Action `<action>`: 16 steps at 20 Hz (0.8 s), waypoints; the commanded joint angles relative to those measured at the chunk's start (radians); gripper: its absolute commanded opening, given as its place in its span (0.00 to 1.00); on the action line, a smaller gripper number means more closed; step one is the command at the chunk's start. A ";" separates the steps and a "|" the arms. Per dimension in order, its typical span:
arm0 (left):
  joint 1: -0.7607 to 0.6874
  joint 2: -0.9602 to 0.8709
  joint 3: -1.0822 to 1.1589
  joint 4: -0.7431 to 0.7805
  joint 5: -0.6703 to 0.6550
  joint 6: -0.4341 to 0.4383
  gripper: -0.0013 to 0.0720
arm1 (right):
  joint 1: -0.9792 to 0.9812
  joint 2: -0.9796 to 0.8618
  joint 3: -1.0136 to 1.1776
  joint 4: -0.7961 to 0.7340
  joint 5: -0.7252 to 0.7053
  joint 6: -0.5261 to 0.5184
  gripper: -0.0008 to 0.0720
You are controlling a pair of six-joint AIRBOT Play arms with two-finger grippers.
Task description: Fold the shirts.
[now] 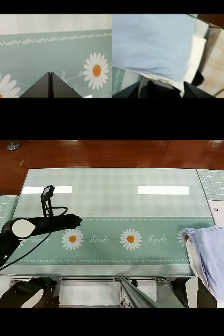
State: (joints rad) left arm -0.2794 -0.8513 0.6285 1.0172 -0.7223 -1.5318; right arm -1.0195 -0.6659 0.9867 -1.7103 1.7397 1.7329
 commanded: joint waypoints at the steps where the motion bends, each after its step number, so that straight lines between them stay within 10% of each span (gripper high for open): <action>1: 0.052 -0.012 0.084 0.033 -0.075 0.048 0.05 | -0.013 -0.132 0.167 0.391 -0.182 -0.019 0.65; 2: 0.073 -0.016 0.129 0.034 -0.101 0.063 0.05 | -0.005 -0.179 0.234 0.605 -0.256 -0.078 0.24; 3: 0.092 -0.019 0.190 0.034 -0.100 0.074 0.05 | 0.034 -0.222 0.288 0.792 -0.326 -0.151 0.04; 6: 0.105 -0.073 0.463 0.038 -0.113 0.085 0.05 | 0.365 -0.354 0.424 0.958 -0.479 -0.225 0.04; 9: 0.069 -0.142 0.634 0.053 -0.135 0.092 0.05 | 0.804 -0.458 0.412 0.683 -0.489 -0.285 0.04; 16: 0.108 -0.297 0.495 0.279 -0.245 -0.024 0.05 | 1.227 -0.708 0.264 0.073 -0.534 0.121 0.04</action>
State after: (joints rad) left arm -0.2043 -1.0851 1.1389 1.2289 -0.9226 -1.5265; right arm 0.1040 -1.2770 1.2778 -1.4338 1.1957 1.6897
